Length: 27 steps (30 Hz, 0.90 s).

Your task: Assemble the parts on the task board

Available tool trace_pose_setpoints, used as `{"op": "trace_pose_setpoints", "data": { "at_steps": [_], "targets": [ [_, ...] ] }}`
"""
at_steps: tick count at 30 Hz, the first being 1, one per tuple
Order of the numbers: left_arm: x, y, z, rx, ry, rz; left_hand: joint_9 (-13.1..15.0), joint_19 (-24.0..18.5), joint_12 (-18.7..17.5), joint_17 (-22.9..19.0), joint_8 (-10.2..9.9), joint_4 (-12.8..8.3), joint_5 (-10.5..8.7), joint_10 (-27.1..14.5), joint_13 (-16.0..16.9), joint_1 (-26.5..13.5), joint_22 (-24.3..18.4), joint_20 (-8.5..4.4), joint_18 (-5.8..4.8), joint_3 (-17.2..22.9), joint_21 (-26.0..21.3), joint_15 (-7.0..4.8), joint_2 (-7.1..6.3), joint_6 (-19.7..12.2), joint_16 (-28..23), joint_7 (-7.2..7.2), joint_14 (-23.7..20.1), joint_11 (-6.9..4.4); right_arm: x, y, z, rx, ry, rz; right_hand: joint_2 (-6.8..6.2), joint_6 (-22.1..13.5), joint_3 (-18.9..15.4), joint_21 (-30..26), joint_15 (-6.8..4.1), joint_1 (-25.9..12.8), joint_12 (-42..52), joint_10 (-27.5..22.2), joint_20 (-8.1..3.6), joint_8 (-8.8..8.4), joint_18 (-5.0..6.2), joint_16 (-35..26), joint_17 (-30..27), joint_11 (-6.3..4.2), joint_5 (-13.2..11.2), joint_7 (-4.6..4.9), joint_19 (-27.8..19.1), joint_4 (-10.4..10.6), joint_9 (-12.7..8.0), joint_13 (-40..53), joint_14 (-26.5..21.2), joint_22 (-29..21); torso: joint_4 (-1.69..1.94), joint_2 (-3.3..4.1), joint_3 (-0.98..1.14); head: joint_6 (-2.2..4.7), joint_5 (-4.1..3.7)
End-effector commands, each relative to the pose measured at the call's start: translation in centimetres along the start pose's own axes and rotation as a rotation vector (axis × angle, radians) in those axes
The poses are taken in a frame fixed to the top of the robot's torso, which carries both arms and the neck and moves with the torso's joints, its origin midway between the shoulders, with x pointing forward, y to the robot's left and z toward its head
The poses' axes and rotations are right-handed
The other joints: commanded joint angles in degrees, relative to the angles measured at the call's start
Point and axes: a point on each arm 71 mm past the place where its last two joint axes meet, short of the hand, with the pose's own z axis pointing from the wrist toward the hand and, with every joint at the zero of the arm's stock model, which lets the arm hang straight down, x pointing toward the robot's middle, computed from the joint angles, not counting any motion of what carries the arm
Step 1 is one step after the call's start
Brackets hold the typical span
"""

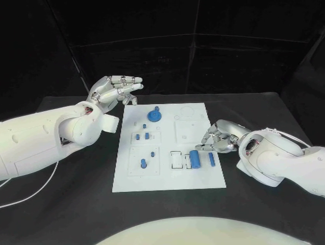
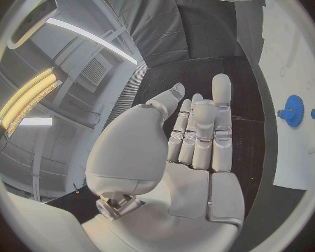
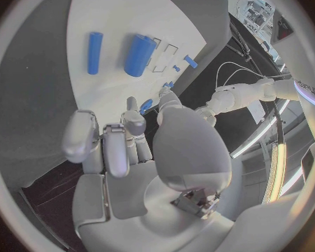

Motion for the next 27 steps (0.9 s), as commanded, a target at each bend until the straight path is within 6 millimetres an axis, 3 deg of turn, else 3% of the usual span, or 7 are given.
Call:
{"op": "trace_pose_setpoints", "data": {
  "at_steps": [1,9,13,19,27],
  "targets": [
    [0.1,-0.1,0.0,0.004,0.009,-0.008,-0.08,-0.05,0.18,-0.05,0.26,-0.12,0.17,-0.20,0.06,0.42,-0.06,0.42,1.18,-0.32,-0.23,0.07,0.11,-0.32,0.29,0.04,-0.33,-0.01,0.4,-0.5,-0.1,0.066,0.020,-0.063,0.10,-0.60,-0.75,0.42,0.01,-0.10,0.38,0.21,-0.02,0.40,-1.05,0.35,2.24,0.04,-0.33,0.02,0.44,0.65,0.11,0.58,4.02,0.21,0.16,0.11,0.02,0.01,-0.28],
    [0.0,-0.1,-0.1,0.003,0.008,-0.007,-0.08,-0.05,0.18,-0.05,0.26,-0.12,0.17,-0.20,0.06,0.42,-0.06,0.42,1.18,-0.32,-0.23,0.07,0.11,-0.32,0.29,0.04,-0.33,-0.01,1.7,-0.4,0.0,0.064,0.067,-0.099,0.64,-0.60,-2.71,0.69,0.00,-1.98,0.93,0.48,0.06,1.52,-1.11,0.51,2.50,-0.01,-0.45,-0.09,0.45,1.12,0.47,1.88,4.04,0.69,0.05,0.17,0.01,0.22,-0.50],
    [0.0,-0.1,-0.1,0.002,0.010,-0.009,-0.08,-0.05,0.18,-0.05,0.26,-0.12,0.17,-0.20,0.06,0.42,-0.06,0.42,1.18,-0.32,-0.23,0.07,0.11,-0.32,0.29,0.04,-0.33,-0.01,2.4,-0.3,0.1,0.061,0.091,-0.104,0.77,-0.11,-3.36,0.87,-0.08,-2.37,1.70,1.07,0.04,2.25,-1.15,0.66,2.78,-0.17,-0.59,-0.30,0.50,1.09,0.70,3.16,4.08,1.01,0.24,0.24,0.05,0.30,-0.56],
    [0.0,0.0,0.0,0.000,0.010,-0.009,-0.08,-0.05,0.18,-0.05,0.26,-0.12,0.17,-0.20,0.06,0.42,-0.06,0.42,1.18,-0.32,-0.23,0.07,0.11,-0.32,0.29,0.04,-0.33,-0.01,3.4,0.1,0.1,0.050,0.106,-0.095,0.84,0.16,-3.59,0.96,-0.15,-2.35,2.03,1.33,0.00,2.61,-1.17,0.72,2.90,-0.26,-0.59,-0.42,0.52,1.04,0.82,3.70,4.09,1.17,0.17,0.25,0.13,0.09,-0.48],
    [0.1,0.1,0.0,-0.013,0.020,-0.014,-0.07,-0.05,0.36,-0.18,0.35,-0.08,0.17,-0.26,0.08,0.40,-0.08,0.44,1.19,-0.42,-0.26,0.08,0.15,-0.32,0.28,0.03,-0.40,-0.01,3.9,0.7,0.6,0.027,0.109,-0.131,1.32,0.39,-3.66,1.19,-0.29,-1.20,2.56,1.76,-0.11,3.19,-1.23,0.87,3.19,-0.43,-0.42,-0.60,0.61,0.85,0.97,4.66,4.14,1.58,0.29,0.29,-0.01,-0.06,-0.52]
  ]
}}
